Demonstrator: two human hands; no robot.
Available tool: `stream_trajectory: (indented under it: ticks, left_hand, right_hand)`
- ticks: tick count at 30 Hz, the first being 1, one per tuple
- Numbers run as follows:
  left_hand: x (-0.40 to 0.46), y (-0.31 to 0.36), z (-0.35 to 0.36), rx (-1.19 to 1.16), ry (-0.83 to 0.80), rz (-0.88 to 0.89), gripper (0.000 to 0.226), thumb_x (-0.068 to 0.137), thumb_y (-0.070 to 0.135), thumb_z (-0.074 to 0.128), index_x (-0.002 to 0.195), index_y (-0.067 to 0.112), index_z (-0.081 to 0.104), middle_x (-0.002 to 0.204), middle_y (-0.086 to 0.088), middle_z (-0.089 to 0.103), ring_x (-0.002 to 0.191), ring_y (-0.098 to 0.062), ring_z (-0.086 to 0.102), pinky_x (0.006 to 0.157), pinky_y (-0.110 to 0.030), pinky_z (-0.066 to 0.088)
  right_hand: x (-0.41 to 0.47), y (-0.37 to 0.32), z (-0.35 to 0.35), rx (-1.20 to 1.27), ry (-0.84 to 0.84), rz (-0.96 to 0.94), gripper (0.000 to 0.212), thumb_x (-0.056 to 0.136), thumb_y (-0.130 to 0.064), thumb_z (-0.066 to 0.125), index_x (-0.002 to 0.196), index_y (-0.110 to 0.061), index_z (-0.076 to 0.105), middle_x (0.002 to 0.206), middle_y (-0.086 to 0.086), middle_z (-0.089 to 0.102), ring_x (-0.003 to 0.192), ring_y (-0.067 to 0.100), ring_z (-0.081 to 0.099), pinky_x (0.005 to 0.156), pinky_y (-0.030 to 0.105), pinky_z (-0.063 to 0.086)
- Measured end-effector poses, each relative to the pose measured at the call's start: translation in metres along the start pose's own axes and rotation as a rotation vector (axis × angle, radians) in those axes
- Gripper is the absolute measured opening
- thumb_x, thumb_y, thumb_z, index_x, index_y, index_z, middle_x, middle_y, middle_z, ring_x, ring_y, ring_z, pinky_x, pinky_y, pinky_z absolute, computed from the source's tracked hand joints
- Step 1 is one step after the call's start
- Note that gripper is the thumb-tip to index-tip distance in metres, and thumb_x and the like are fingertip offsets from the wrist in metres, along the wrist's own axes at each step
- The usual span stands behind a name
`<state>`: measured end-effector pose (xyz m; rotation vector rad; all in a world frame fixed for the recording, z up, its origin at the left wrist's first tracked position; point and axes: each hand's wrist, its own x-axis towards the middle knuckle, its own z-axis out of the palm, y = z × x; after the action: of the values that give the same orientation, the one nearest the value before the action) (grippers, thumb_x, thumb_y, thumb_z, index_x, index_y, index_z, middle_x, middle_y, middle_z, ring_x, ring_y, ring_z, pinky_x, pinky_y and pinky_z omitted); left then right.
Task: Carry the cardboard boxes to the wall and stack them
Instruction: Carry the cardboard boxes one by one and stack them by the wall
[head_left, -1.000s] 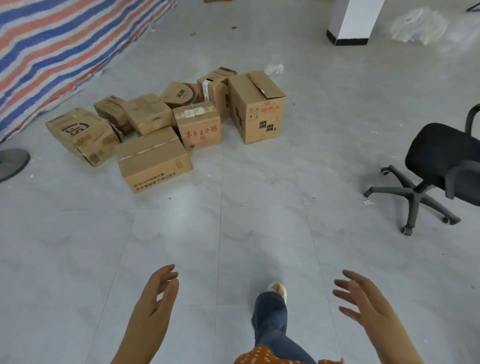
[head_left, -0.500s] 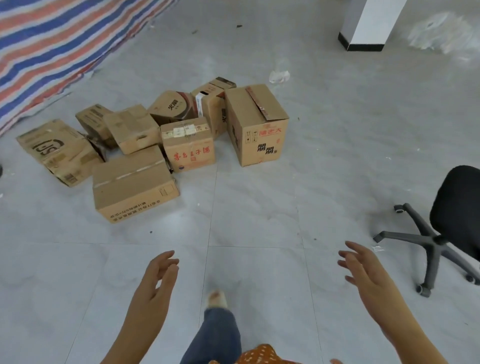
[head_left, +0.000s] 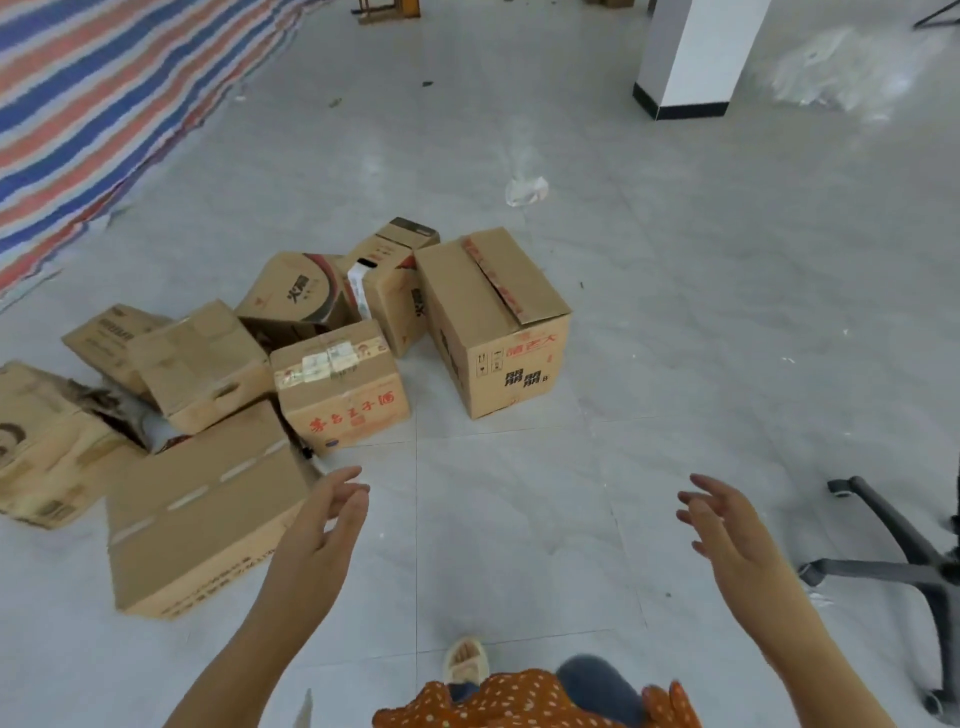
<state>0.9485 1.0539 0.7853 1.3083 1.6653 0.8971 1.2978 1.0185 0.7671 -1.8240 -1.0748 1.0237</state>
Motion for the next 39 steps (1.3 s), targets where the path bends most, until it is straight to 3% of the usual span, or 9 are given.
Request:
stream_trajectory:
  ticks: [5,10,13,17,21,28,32,35,39]
  left_hand:
    - [0.090,0.017,0.025,-0.019,-0.009,-0.014,0.027,0.086,0.057,0.045,0.109,0.044,0.050,0.110,0.010,0.061,0.108,-0.010,0.057,0.092,-0.036,0.048]
    - [0.174,0.019,0.067,-0.014,0.012,-0.115,0.014,0.093,0.042,0.046,0.106,0.046,0.047,0.111,0.009,0.060,0.110,-0.011,0.056,0.090,-0.030,0.046]
    - [0.230,0.023,0.095,-0.013,0.053,-0.197,0.013,0.092,0.047,0.049,0.105,0.049,0.046,0.112,0.011,0.060,0.110,-0.013,0.056,0.089,-0.030,0.045]
    - [0.306,0.039,0.131,-0.043,0.130,-0.325,0.018,0.082,0.064,0.045,0.098,0.060,0.051,0.110,0.010,0.062,0.110,-0.015,0.057,0.094,-0.041,0.047]
    - [0.387,0.038,0.172,-0.024,0.137,-0.417,0.014,0.093,0.041,0.044,0.105,0.046,0.046,0.109,0.006,0.062,0.109,-0.017,0.057,0.093,-0.038,0.047]
    - [0.547,-0.065,0.271,-0.059,0.119,-0.635,0.048,0.079,0.052,0.047,0.122,0.031,0.049,0.104,0.008,0.058,0.103,-0.015,0.056,0.095,-0.040,0.047]
    - [0.628,-0.139,0.321,-0.320,0.295,-0.800,0.016,0.098,0.026,0.050,0.113,0.019,0.051,0.088,0.009,0.050,0.076,0.004,0.055,0.091,-0.031,0.038]
    - [0.657,-0.191,0.346,-0.325,0.270,-0.847,0.033,0.096,0.038,0.050,0.117,0.012,0.053,0.101,-0.005,0.054,0.095,-0.011,0.053,0.092,-0.034,0.039]
    - [0.660,-0.208,0.361,-0.404,0.259,-0.843,0.040,0.098,0.036,0.048,0.134,0.022,0.042,0.120,0.011,0.048,0.109,-0.008,0.044,0.096,-0.032,0.035]
  right_hand:
    - [0.085,-0.011,0.009,-0.077,-0.010,0.041,0.047,0.070,-0.080,0.043,0.107,-0.051,0.048,0.115,-0.012,0.061,0.108,0.013,0.059,0.098,0.044,0.046]
    - [0.207,-0.019,0.006,-0.115,-0.072,0.116,0.021,0.098,-0.027,0.045,0.116,-0.036,0.049,0.114,-0.005,0.062,0.110,0.021,0.060,0.101,0.051,0.044]
    - [0.302,-0.033,0.006,-0.180,-0.144,0.127,0.022,0.097,-0.033,0.046,0.118,-0.035,0.048,0.119,0.001,0.061,0.113,0.024,0.059,0.101,0.050,0.044]
    - [0.430,-0.066,0.004,-0.271,-0.295,0.131,0.045,0.070,-0.073,0.041,0.107,-0.049,0.048,0.117,-0.007,0.061,0.111,0.018,0.059,0.100,0.047,0.046]
    - [0.555,-0.064,0.021,-0.337,-0.418,0.140,0.013,0.087,-0.053,0.050,0.100,-0.053,0.051,0.109,-0.010,0.064,0.108,0.017,0.060,0.098,0.048,0.046]
    - [0.745,0.032,0.129,-0.463,-0.431,0.199,0.026,0.095,-0.035,0.049,0.119,-0.026,0.055,0.115,0.005,0.061,0.111,0.026,0.059,0.098,0.042,0.044]
    - [0.810,0.084,0.194,-0.459,-0.344,0.258,0.051,0.097,-0.035,0.045,0.144,-0.017,0.036,0.139,0.006,0.047,0.128,0.025,0.045,0.101,0.034,0.034]
    - [0.833,0.126,0.226,-0.412,-0.339,0.302,0.057,0.099,-0.041,0.040,0.148,-0.015,0.028,0.149,0.004,0.037,0.130,0.023,0.040,0.100,0.032,0.032]
    - [0.836,0.151,0.242,-0.352,-0.274,0.322,0.050,0.099,-0.037,0.039,0.144,-0.016,0.034,0.121,-0.006,0.047,0.103,0.014,0.045,0.085,0.029,0.035]
